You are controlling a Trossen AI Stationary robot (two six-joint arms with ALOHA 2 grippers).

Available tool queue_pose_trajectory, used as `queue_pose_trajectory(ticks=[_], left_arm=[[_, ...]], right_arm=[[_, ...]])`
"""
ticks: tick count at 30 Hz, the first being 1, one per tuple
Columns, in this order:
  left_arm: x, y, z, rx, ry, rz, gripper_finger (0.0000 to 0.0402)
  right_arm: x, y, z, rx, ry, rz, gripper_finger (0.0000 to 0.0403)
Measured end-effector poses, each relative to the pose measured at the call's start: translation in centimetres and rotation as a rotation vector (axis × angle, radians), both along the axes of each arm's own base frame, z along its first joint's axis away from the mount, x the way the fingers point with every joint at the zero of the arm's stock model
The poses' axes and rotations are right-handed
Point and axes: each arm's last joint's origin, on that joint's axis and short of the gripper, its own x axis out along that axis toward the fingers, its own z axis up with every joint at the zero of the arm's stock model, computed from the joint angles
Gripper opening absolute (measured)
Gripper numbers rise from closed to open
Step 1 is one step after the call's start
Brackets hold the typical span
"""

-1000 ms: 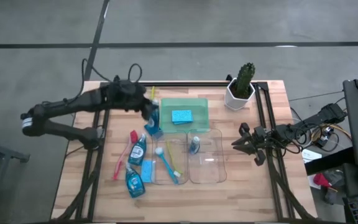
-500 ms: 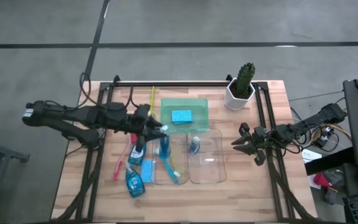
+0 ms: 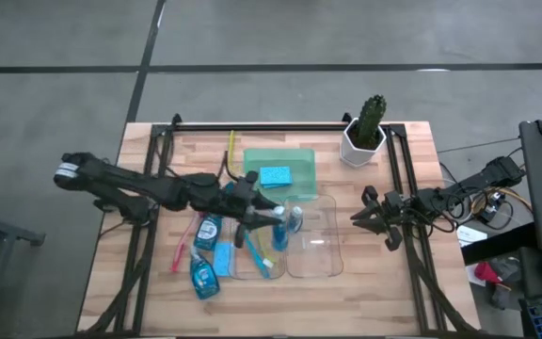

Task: Pick & Place Kitchen Sink Supplies
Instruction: Put the blue dishwashing liquid bottle into the right transparent bin

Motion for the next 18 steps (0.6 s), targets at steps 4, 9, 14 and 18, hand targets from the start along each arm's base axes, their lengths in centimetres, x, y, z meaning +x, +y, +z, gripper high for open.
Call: queue_pose_trajectory(ticks=[4,9,14,18], left_arm=[[2.1,-0.5,-1.1,-0.012,-0.069,-0.046,0.0125],[5.0,-1.2,-3.1,0.033,-0.039,-0.078,0.0131],[7.9,-1.9,-3.6,0.147,-0.06,-0.1,0.0128],[10.0,-2.1,-4.6,0.171,-0.039,-0.102,0.0131]], right_arm=[[0.0,0.0,0.0,0.0,0.0,0.0,0.0066],[0.0,0.0,0.0,0.0,0.0,0.0,0.0075],[0.0,0.0,0.0,0.0,0.001,-0.001,0.0084],[0.0,0.0,0.0,-0.001,0.003,0.0,0.0089]])
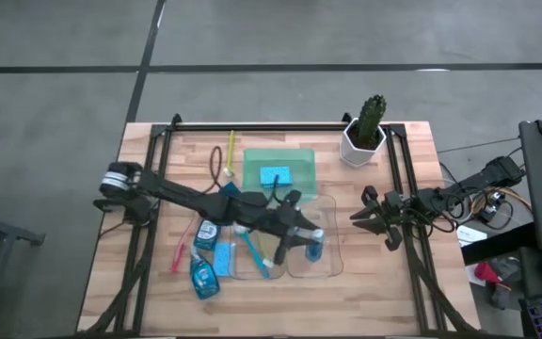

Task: Pick & Place Kitchen Sink Supplies
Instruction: Put the blue dishwashing liquid bottle into the right transparent bin

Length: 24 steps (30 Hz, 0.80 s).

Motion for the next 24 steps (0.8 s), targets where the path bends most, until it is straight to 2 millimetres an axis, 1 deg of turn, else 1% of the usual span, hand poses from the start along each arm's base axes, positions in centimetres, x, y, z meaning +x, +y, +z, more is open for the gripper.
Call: queue_pose_trajectory(ticks=[5,12,18,21,24], left_arm=[[1.6,1.0,-0.7,0.001,0.008,0.029,0.0129],[2.4,2.9,-2.1,0.03,0.04,0.076,0.0134],[3.0,4.4,-3.3,0.04,0.065,0.1,0.0131],[3.3,4.8,-4.0,0.043,0.084,0.108,0.0134],[3.5,4.8,-4.6,0.026,0.099,0.083,0.0135]], right_arm=[[0.0,0.0,0.0,0.0,0.001,-0.001,0.009],[0.0,0.0,0.0,0.001,0.001,0.0,0.0076],[0.0,0.0,0.0,-0.001,0.002,0.0,0.0067],[0.0,0.0,0.0,0.0,0.002,-0.001,0.0065],[0.0,0.0,0.0,0.0,0.002,0.0,0.0068]])
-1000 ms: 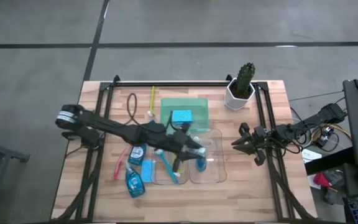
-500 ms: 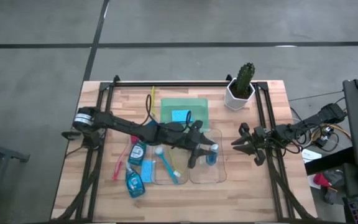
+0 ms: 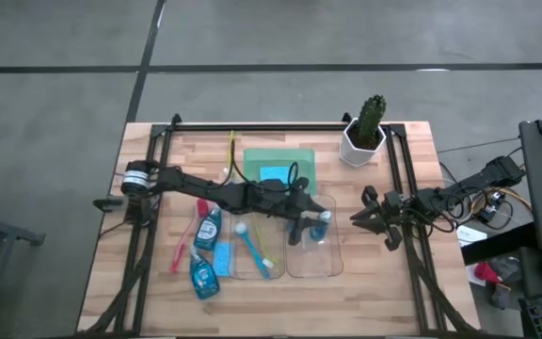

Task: Pick & Place Kitchen Sink Supplies
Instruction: Put the blue dishwashing liquid bottle into the right transparent bin

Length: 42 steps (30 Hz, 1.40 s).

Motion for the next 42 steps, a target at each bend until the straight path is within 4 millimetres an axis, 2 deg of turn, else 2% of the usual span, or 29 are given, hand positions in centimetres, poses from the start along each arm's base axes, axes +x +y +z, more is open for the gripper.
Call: queue_pose_trajectory(ticks=[8,16,24,33,37,42], left_arm=[[-0.1,-1.8,-0.2,-0.011,0.004,-0.055,0.0132],[-0.3,-4.5,-0.5,0.0,0.007,-0.081,0.013],[0.6,-5.0,-2.4,-0.031,-0.014,-0.058,0.0136],[1.1,-5.8,-3.0,-0.046,-0.079,-0.055,0.0136],[0.9,-6.8,-3.3,-0.012,-0.054,-0.083,0.0138],[0.3,-8.1,-2.7,0.002,-0.049,-0.123,0.0132]], right_arm=[[0.0,0.0,0.0,-0.002,0.001,0.0,0.0083],[0.0,0.0,0.0,-0.001,0.003,0.0,0.0089],[0.0,0.0,-0.2,-0.007,0.015,0.0,0.0073],[0.1,0.0,-0.3,-0.012,0.025,0.0,0.0063],[0.1,0.0,-0.3,-0.011,0.025,0.0,0.0067],[0.1,0.0,-0.3,-0.012,0.025,0.0,0.0077]])
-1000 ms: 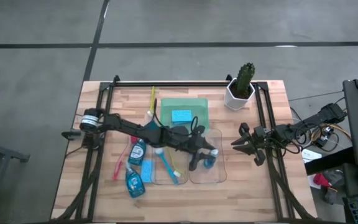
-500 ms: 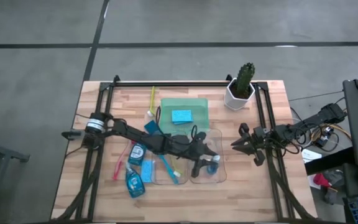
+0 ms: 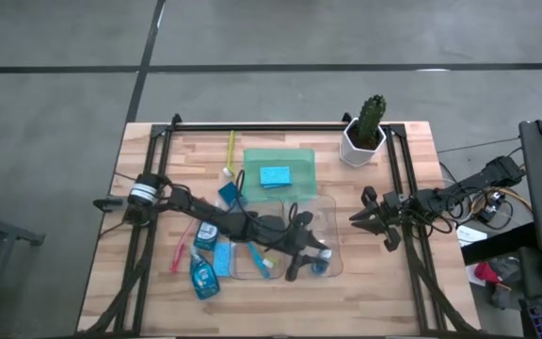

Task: Pick & Place Kitchen Sink Supplies
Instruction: Put the blue dishwashing liquid bottle into the right transparent bin

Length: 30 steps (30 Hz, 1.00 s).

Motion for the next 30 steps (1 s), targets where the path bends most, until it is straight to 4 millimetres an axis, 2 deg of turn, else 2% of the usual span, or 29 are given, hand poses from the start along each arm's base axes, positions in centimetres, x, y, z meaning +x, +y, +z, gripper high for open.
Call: queue_pose_trajectory(ticks=[5,12,18,24,30], left_arm=[[-0.3,0.0,0.5,0.051,0.013,0.062,0.0135],[-0.2,2.1,0.4,0.077,0.079,0.103,0.0133],[-0.5,2.0,1.1,0.06,0.061,0.084,0.0135],[-1.7,1.2,4.3,0.001,-0.019,0.072,0.0132],[-2.7,-1.6,4.7,-0.022,-0.021,0.065,0.0131]], right_arm=[[0.0,0.0,0.0,0.0,0.001,0.0,0.0084],[0.0,0.0,-0.1,-0.002,0.006,0.0,0.0083],[0.0,0.0,-0.1,-0.001,0.006,0.0,0.007],[0.0,0.0,-0.1,-0.001,0.007,0.0,0.0063],[0.0,0.0,-0.1,-0.003,0.007,0.0,0.007]])
